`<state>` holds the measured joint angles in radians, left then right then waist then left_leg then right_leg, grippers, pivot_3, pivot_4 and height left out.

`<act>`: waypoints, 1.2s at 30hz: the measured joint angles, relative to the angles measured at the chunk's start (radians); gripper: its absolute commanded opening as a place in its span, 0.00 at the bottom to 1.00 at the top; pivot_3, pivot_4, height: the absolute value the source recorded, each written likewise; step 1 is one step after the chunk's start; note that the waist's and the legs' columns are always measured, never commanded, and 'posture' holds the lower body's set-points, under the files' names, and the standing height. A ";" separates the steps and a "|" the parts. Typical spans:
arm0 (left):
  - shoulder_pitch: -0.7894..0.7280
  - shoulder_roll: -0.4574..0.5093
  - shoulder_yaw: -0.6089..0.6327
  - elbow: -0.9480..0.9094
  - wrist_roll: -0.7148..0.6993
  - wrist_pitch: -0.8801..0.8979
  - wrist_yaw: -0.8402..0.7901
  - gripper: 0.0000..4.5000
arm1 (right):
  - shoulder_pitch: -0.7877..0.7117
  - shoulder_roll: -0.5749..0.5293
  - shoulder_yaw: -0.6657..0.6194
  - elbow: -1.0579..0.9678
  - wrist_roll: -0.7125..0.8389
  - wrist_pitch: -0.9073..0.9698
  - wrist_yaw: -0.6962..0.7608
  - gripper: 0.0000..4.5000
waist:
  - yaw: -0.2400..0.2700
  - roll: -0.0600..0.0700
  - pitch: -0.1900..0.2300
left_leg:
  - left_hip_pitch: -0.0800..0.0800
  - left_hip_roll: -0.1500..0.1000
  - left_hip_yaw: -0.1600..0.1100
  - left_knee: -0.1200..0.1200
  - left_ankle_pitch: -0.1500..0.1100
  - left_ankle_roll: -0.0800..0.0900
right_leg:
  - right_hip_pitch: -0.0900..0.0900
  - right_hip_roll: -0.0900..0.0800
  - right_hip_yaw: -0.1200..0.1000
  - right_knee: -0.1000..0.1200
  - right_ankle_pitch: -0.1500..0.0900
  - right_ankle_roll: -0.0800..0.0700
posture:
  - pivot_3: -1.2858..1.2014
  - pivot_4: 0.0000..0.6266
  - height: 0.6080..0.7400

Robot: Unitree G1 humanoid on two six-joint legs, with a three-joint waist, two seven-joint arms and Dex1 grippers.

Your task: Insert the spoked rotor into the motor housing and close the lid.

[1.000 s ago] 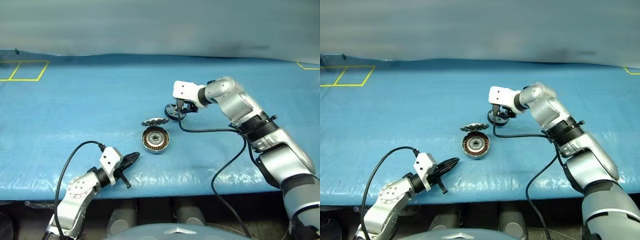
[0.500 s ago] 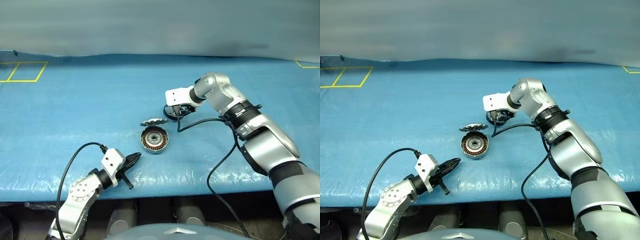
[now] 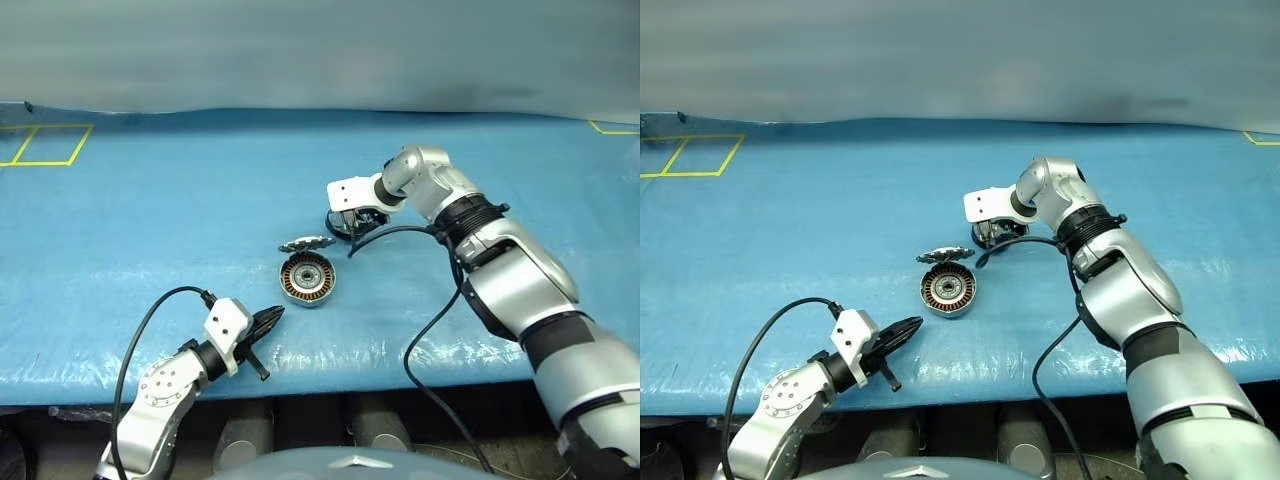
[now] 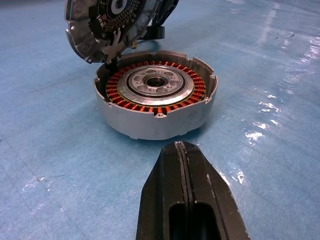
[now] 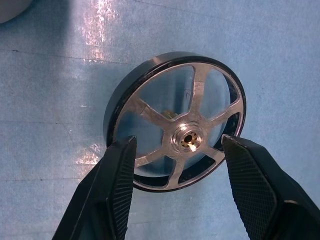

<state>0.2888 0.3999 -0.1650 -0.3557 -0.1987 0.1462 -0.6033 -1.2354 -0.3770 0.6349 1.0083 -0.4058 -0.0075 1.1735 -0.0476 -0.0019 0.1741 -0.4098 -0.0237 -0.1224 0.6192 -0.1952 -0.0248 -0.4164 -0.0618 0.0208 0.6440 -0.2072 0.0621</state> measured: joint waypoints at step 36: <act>-0.010 -0.004 -0.004 0.028 0.004 -0.028 0.004 0.00 | -0.006 -0.014 -0.096 0.031 -0.023 0.016 -0.058 0.30 | -0.012 0.001 0.001 | 0.001 0.000 0.000 0.000 0.000 0.000 | 0.001 0.000 0.001 0.001 0.002 -0.002 | 0.52 0.24 1.00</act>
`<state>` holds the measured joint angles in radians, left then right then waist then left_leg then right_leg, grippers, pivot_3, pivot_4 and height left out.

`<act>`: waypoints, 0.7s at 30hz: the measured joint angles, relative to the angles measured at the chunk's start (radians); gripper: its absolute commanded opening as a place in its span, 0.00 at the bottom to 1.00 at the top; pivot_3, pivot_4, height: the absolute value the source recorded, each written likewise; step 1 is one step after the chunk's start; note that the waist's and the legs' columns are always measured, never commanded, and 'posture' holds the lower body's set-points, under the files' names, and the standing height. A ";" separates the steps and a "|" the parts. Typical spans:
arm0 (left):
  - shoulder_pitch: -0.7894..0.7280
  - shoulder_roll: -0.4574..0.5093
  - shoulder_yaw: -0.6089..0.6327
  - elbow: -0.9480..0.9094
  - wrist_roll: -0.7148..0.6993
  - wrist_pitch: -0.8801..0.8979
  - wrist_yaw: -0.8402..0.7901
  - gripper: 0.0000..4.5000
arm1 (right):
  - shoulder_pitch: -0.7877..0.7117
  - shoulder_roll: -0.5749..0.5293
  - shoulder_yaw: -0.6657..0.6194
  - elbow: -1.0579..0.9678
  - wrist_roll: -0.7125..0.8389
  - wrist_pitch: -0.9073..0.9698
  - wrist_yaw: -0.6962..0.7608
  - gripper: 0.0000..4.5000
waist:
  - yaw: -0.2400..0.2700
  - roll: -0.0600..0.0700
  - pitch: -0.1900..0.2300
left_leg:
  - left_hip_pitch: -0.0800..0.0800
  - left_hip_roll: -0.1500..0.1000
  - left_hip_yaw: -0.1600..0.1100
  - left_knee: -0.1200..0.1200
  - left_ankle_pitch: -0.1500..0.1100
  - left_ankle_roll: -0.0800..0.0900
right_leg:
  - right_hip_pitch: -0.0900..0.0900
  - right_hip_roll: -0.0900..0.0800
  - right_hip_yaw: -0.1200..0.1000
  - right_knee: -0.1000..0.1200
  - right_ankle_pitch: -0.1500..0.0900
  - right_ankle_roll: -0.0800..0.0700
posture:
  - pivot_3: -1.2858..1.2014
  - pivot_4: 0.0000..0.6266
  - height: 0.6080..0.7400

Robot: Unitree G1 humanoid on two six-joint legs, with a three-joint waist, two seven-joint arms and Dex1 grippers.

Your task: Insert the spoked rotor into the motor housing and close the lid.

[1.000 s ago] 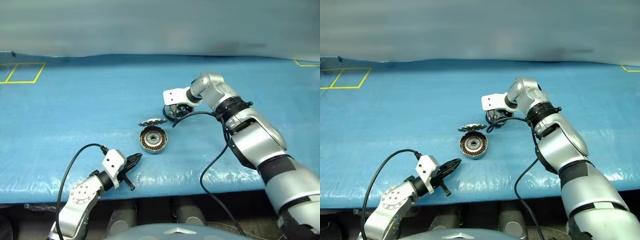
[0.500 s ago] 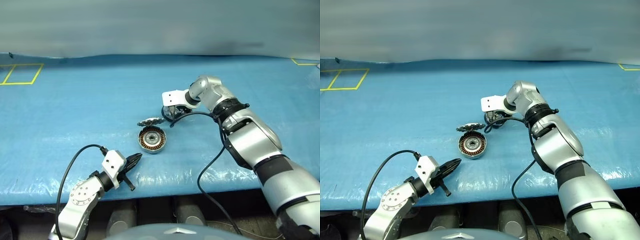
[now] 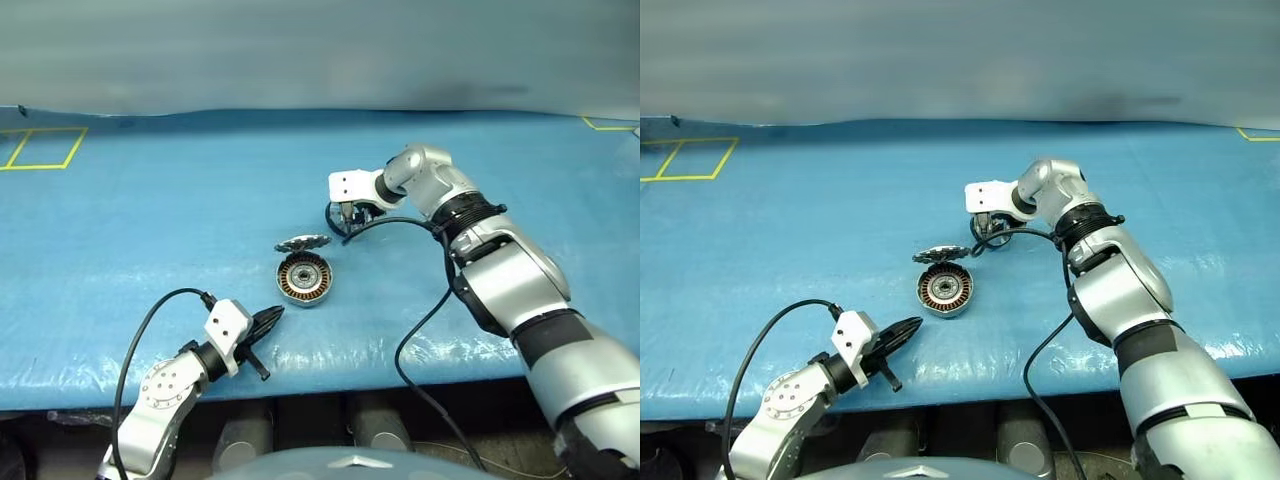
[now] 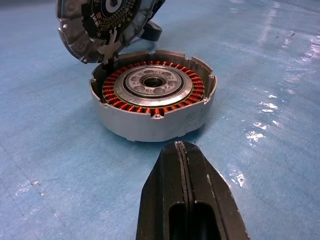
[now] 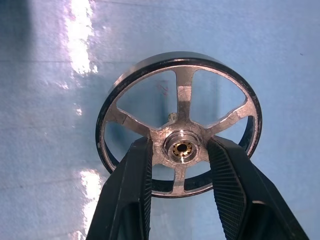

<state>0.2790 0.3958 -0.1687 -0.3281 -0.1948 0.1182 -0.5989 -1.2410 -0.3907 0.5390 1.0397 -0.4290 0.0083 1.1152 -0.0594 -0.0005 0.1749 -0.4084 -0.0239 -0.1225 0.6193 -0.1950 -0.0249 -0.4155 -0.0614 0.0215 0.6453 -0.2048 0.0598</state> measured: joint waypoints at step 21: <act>-0.060 0.030 0.000 0.055 -0.002 -0.005 -0.060 0.00 | 0.877 -0.468 -0.381 -1.401 0.291 0.699 0.206 0.30 | 0.025 0.001 0.000 | -0.002 0.000 0.001 0.009 -0.001 0.001 | 0.003 -0.001 0.000 0.000 -0.002 0.004 | 0.52 0.24 1.00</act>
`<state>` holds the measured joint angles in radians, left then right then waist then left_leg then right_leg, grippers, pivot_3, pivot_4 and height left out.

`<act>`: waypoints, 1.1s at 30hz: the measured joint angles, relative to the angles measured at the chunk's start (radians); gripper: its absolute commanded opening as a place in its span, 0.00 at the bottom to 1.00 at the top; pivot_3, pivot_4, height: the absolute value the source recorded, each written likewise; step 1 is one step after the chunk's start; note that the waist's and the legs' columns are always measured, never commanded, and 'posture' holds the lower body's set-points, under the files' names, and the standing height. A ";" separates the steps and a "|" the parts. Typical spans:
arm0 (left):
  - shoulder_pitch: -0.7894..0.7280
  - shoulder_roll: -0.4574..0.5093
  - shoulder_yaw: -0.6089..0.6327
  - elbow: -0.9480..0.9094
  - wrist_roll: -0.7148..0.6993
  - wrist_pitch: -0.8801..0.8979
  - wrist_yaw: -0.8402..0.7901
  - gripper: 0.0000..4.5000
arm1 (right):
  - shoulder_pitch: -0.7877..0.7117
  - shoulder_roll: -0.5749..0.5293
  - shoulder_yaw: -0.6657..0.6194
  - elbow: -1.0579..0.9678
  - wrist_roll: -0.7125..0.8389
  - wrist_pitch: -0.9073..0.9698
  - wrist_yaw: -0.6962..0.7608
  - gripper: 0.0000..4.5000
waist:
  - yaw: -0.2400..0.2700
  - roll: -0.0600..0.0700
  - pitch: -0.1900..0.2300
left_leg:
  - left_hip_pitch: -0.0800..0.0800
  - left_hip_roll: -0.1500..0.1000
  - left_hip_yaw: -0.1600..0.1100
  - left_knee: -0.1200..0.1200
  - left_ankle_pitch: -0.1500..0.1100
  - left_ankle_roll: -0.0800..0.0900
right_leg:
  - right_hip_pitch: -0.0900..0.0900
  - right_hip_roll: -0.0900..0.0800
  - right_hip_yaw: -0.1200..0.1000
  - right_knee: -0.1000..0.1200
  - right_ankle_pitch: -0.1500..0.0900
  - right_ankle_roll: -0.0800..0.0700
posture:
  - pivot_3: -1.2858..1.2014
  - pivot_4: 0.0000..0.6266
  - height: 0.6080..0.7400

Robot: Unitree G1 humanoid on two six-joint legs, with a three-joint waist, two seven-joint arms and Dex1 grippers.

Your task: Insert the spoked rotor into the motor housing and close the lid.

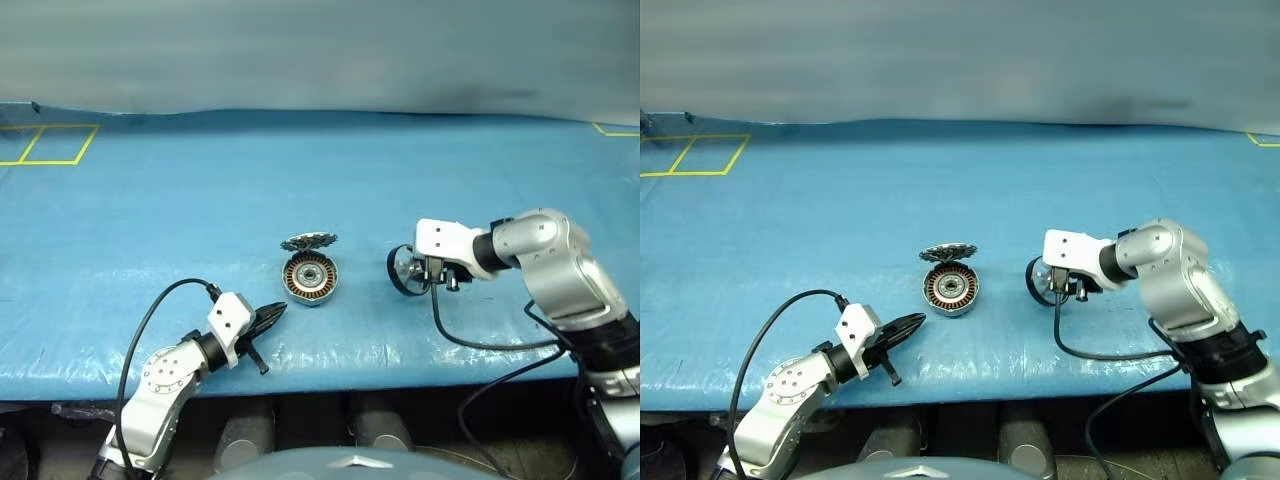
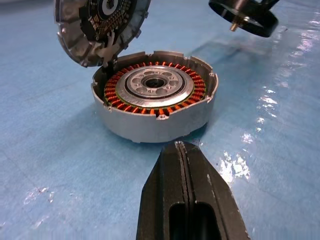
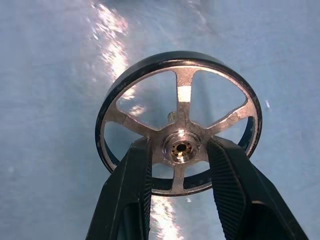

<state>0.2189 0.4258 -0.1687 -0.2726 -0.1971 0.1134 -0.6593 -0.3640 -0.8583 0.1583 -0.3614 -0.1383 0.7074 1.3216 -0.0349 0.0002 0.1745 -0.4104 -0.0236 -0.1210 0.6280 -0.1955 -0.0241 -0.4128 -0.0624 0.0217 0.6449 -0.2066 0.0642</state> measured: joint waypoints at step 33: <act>0.015 0.001 0.006 0.013 -0.001 -0.036 -0.003 0.00 | -0.131 0.249 0.205 -0.150 0.291 0.193 -0.379 0.30 | 0.011 -0.002 0.000 | -0.001 0.000 0.000 -0.001 0.000 0.001 | -0.002 0.000 -0.001 -0.001 0.000 0.000 | 0.52 0.24 1.00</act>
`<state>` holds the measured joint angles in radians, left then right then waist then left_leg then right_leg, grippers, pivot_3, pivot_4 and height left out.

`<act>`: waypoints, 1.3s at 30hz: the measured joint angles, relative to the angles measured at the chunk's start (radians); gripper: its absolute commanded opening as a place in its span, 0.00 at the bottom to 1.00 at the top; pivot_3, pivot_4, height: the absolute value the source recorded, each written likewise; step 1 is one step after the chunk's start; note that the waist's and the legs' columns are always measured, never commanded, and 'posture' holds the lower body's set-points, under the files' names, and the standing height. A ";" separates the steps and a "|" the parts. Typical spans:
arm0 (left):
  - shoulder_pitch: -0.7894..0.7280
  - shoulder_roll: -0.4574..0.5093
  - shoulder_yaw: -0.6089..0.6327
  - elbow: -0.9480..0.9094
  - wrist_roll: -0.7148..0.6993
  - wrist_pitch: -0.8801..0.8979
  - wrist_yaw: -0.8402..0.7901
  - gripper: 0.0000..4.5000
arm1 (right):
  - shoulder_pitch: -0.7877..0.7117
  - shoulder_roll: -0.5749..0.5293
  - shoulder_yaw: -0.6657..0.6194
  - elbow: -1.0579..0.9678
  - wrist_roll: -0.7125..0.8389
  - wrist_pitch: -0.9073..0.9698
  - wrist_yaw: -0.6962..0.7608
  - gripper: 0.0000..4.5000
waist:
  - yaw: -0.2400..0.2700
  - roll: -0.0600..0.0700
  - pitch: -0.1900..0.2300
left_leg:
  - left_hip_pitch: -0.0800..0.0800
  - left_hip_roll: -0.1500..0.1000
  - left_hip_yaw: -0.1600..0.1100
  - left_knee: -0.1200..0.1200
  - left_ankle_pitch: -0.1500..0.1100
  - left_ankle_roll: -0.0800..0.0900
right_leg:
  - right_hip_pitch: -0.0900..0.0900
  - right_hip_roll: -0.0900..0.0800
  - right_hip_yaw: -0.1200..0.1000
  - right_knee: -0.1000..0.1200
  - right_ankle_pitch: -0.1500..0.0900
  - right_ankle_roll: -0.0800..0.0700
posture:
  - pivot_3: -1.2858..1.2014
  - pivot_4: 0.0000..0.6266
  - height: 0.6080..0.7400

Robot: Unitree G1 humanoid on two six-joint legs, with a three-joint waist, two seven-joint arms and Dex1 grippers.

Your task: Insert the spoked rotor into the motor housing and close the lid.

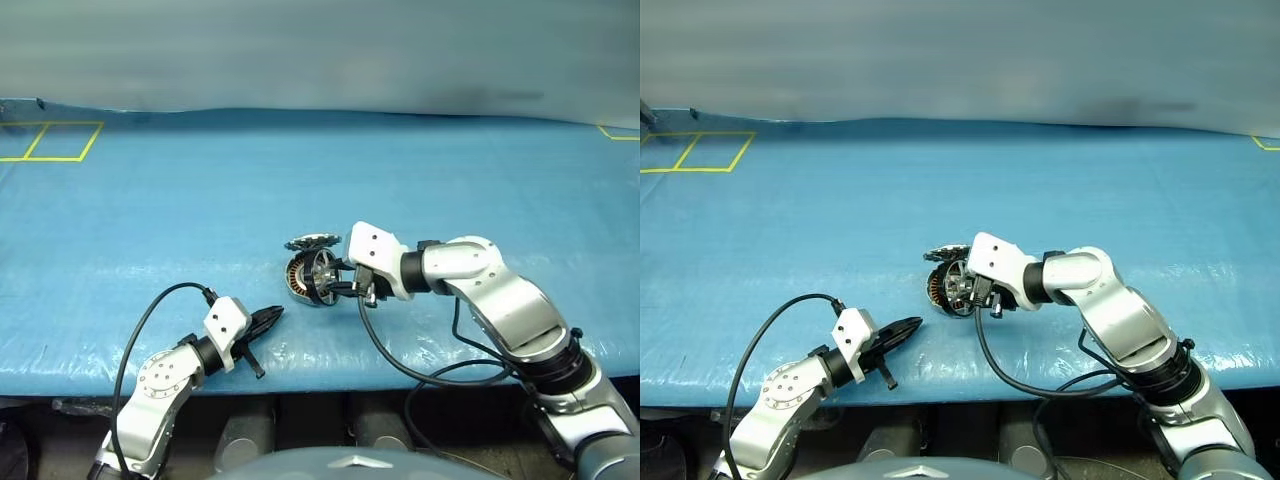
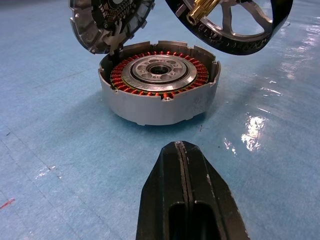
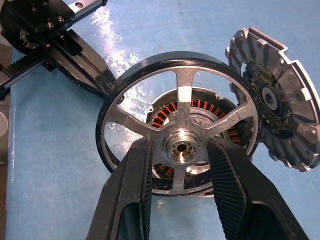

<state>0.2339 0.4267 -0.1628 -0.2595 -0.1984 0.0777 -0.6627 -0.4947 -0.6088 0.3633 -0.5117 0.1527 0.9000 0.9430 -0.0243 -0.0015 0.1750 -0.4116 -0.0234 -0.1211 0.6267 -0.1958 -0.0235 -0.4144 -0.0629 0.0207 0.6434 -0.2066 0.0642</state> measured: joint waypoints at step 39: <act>-0.011 -0.027 -0.003 0.006 0.004 0.000 0.032 0.00 | -0.114 -0.009 0.116 0.218 -0.052 -0.137 0.011 0.30 | -0.002 0.000 0.000 | 0.000 0.000 0.000 -0.001 0.000 0.000 | 0.000 0.000 0.000 0.000 0.000 0.000 | 0.52 0.24 1.00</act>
<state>0.2225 0.3994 -0.1658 -0.2538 -0.1947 0.0780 -0.6304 -0.6089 -0.6177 0.4797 -0.2940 0.1002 0.7633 0.9538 -0.0265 -0.0015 0.1749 -0.4114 -0.0235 -0.1211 0.6261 -0.1958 -0.0235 -0.4143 -0.0629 0.0207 0.6433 -0.2066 0.0642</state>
